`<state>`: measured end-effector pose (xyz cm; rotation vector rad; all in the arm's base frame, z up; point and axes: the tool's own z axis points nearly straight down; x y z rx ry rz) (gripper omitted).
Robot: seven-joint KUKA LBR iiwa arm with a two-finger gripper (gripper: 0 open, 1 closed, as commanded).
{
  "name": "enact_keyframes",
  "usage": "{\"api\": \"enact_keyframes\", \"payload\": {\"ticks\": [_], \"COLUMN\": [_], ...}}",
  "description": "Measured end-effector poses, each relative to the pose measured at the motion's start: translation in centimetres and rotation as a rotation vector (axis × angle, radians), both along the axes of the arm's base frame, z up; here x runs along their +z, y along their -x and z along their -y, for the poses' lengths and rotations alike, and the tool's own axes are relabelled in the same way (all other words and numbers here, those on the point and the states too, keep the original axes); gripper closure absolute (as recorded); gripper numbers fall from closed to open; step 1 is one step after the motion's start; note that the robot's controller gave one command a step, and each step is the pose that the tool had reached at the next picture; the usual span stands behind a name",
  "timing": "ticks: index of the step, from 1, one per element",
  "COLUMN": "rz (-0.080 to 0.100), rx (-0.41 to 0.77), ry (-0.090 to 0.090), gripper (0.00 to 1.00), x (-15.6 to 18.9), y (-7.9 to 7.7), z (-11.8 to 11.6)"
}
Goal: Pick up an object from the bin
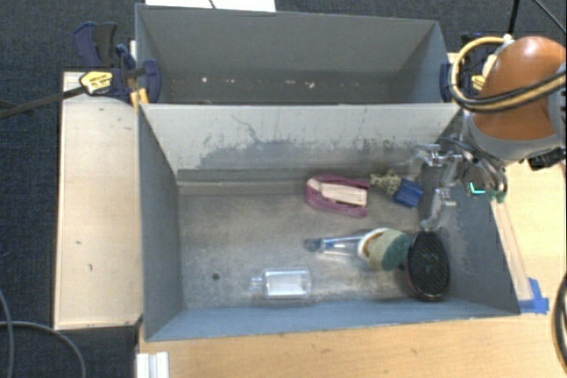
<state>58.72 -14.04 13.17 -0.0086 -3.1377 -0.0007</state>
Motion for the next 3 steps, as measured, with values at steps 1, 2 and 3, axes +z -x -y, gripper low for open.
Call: {"api": "enact_keyframes", "payload": {"ticks": [1, 2, 3], "rz": [0.011, 0.013, 0.017], "rx": [-0.029, -0.023, 0.087], "ry": [-0.001, 0.002, 0.004], "gripper": [0.0, 1.0, 1.0], "x": [-6.2, -5.7, 13.6], "y": [0.3, 0.2, 0.7], "z": [0.5, 0.5, -0.8]}}
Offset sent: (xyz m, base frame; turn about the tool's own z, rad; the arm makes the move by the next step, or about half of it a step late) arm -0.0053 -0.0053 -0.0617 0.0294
